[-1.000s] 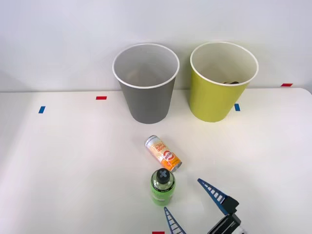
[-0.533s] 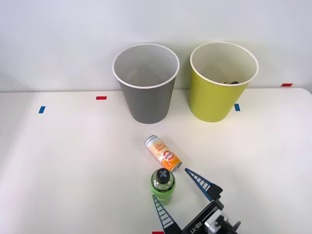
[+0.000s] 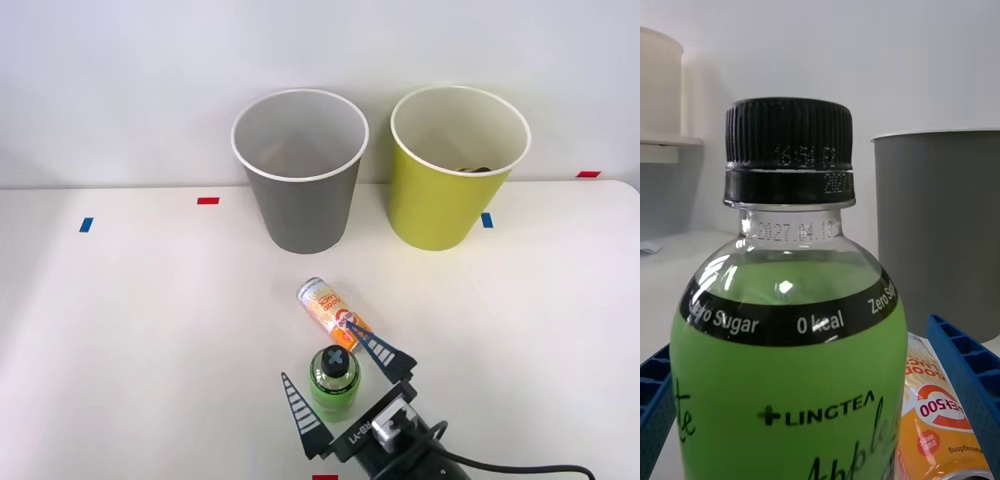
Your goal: Put cans in the gray bin, plastic bottles in the light green bin
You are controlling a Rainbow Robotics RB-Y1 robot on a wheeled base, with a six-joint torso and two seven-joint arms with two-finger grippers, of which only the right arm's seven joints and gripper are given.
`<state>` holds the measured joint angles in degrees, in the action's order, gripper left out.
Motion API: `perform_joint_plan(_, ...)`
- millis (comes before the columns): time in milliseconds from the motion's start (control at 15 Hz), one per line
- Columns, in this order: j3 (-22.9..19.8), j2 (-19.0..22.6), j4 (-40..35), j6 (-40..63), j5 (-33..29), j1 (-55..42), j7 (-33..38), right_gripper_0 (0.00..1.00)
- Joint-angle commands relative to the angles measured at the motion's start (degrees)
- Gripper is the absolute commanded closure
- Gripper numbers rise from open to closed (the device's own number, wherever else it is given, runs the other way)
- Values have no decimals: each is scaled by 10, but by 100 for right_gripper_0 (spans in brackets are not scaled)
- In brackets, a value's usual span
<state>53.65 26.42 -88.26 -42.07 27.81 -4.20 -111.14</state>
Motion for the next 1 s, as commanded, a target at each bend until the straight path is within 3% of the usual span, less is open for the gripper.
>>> perform_joint_plan(67, 0, -3, 2, 5, 11, 8, -9, 0)
perform_joint_plan(200, 0, -3, 3, 6, 13, 9, -15, 0)
perform_joint_plan(267, 0, -1, 2, 7, 12, 9, -18, 61)
perform_joint_plan(333, 0, -1, 2, 7, 14, 9, -18, 83)
perform_joint_plan(400, 1, -1, 2, 8, 15, 9, -15, 94)
perform_joint_plan(467, 0, -1, 2, 11, 14, 9, -15, 100)
perform_joint_plan(1000, -8, 2, -31, -1, 16, -9, -12, 100)
